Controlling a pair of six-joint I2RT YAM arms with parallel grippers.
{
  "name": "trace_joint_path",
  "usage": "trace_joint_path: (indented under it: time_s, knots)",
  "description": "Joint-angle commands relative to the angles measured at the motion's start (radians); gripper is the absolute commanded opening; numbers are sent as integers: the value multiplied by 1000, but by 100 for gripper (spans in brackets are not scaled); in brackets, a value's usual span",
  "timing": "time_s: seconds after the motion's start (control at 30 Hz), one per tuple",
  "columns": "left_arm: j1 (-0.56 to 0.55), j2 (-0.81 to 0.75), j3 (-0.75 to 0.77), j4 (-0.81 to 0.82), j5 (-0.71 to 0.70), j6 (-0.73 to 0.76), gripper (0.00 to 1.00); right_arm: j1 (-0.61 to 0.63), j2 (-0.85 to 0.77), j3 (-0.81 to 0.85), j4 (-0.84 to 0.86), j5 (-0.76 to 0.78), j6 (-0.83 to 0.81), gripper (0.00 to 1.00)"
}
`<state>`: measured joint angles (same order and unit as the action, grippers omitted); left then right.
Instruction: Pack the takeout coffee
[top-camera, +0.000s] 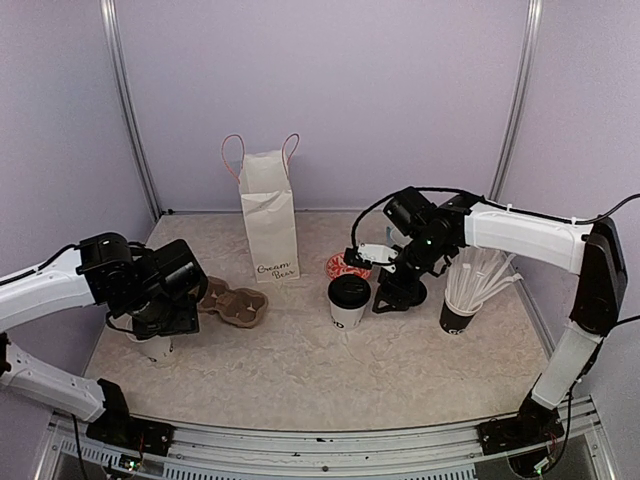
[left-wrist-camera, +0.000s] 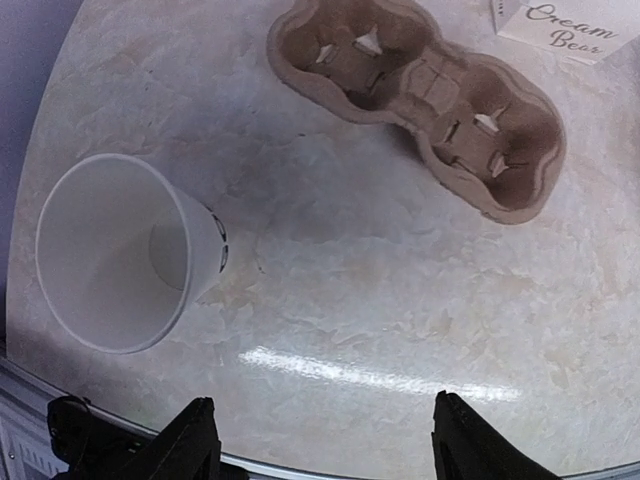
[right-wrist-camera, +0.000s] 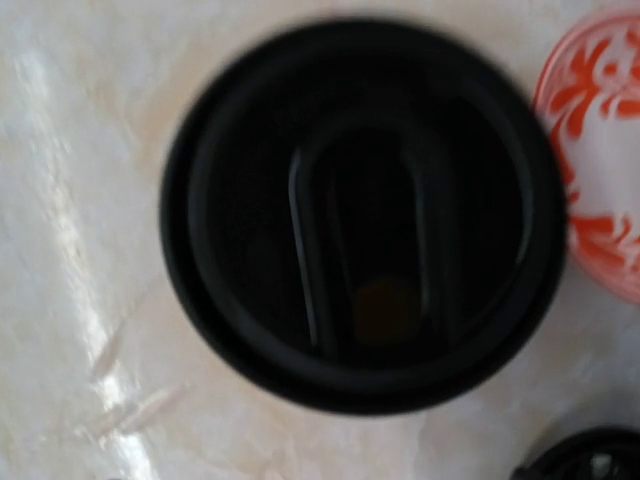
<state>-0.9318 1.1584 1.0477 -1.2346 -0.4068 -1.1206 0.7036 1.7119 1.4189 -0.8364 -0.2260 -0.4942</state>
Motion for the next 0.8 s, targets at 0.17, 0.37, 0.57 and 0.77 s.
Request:
trace_joint_path:
  time_s: [0.17,0.37,0.57,0.77]
  knots:
    - [123,67,-38,-53,-108,1,77,-11,-35,-45,34,61,-16,79]
    - [244,83,-103,86,-82,123,73,-10,-34,-61,37,114,-33,77]
    - [263,119,-121,190,-34,235,46,-16,-38,-77,39,136,-47,77]
    - [246,129,-109,194,-11,250,19,-31,-30,-78,33,127,-43,77]
